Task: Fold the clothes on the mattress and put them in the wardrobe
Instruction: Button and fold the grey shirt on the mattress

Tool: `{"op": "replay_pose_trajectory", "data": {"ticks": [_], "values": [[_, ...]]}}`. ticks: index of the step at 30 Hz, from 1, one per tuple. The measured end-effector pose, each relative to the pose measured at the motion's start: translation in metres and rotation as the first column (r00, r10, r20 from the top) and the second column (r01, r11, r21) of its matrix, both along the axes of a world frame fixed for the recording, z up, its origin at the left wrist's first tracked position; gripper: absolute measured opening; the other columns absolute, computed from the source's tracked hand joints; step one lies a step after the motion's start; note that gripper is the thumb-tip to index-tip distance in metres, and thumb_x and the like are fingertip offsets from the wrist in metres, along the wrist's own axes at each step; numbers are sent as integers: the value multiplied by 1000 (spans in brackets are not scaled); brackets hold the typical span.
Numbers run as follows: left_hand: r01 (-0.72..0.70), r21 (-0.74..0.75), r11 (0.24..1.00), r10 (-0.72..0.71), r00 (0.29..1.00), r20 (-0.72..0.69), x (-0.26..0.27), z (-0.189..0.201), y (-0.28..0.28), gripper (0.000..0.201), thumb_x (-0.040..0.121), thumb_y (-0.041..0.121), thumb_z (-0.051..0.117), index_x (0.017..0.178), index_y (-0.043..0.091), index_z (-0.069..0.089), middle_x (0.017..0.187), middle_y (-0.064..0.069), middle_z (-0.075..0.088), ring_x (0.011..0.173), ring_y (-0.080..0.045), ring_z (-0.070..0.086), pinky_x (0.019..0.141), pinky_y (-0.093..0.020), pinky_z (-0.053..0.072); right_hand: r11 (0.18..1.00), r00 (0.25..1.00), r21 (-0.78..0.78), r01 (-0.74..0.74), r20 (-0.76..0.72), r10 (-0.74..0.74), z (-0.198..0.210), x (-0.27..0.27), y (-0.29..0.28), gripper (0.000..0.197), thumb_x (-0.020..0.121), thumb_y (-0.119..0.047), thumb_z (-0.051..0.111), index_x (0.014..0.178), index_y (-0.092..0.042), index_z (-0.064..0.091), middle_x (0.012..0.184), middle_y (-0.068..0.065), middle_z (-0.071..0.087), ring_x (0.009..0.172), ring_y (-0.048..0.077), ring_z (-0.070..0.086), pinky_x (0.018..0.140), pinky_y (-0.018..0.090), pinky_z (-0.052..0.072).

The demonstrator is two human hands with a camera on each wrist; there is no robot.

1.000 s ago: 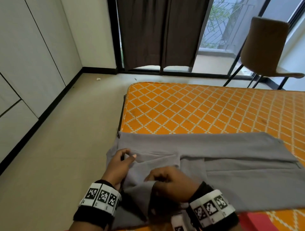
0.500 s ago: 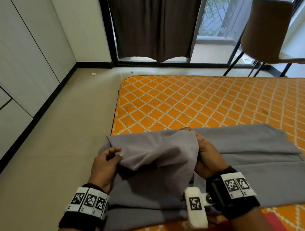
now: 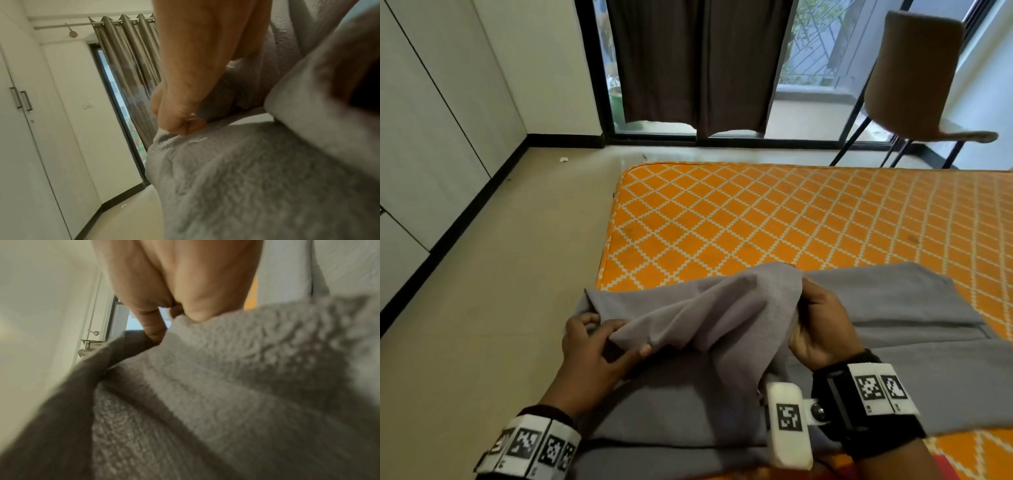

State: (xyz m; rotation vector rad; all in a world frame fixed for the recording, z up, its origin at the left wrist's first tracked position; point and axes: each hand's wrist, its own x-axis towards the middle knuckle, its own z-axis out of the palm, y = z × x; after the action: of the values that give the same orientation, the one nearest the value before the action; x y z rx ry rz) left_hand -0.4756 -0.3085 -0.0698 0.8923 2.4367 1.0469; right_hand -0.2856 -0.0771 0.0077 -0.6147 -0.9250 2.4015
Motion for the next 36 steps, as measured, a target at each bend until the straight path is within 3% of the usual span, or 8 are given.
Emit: {"op": "replay_pose_trajectory", "data": {"ticks": [4,8,13,20,25,29,32,36], "values": [[-6,73,997,16,989,-144,3,5,2,51,64,72,49,81,29,70,133,-2,34,122,-25,33,100,-33,31,899,867,344,272,318,-384,-8,6,14,21,99,-17,49,92,-10,68,82,6,71,82,24,65,66,33,54],[39,149,988,6,957,-289,-4,14,4,37,80,57,54,91,26,71,130,5,48,118,-19,38,98,-31,31,577,621,805,137,384,-683,-24,16,31,16,80,-35,53,82,-30,68,82,4,67,78,25,61,74,43,51],[20,334,942,30,989,-142,3,24,7,8,91,32,61,83,31,64,91,26,63,87,10,56,70,-5,39,439,627,897,46,316,-712,-19,14,28,15,87,-27,52,80,-21,64,77,6,63,71,25,56,66,37,45],[-8,290,957,37,995,-93,0,21,2,6,89,26,64,85,28,66,89,19,66,84,3,60,65,-10,42,641,664,758,-122,542,-515,-30,12,26,32,104,-24,35,101,-8,62,101,9,64,98,25,56,88,40,44],[40,217,975,3,981,-194,0,23,-6,11,88,24,66,78,27,64,83,19,66,77,1,61,63,-13,42,678,680,691,-250,624,-385,-16,16,25,36,104,-22,34,96,-2,63,91,9,66,87,24,59,73,32,43],[86,207,975,-38,973,-226,3,16,-1,13,87,31,73,85,34,60,89,21,64,81,2,60,68,-14,44,719,643,686,-114,603,-473,-21,22,41,36,103,-30,41,100,-1,62,95,15,65,93,30,60,79,39,46],[91,198,976,-43,972,-233,-1,2,3,45,70,60,65,108,39,54,109,18,56,100,-4,51,84,-16,37,822,621,569,8,641,-450,-33,25,48,32,97,-45,50,122,-26,44,111,13,59,108,33,56,91,45,47],[109,-13,994,-107,941,-321,-14,-15,0,81,55,61,64,116,7,65,120,-9,63,110,-30,57,94,-43,43,769,659,553,-320,713,-238,-41,23,43,53,87,-56,59,132,-44,34,113,4,57,107,23,56,94,38,45]]}}
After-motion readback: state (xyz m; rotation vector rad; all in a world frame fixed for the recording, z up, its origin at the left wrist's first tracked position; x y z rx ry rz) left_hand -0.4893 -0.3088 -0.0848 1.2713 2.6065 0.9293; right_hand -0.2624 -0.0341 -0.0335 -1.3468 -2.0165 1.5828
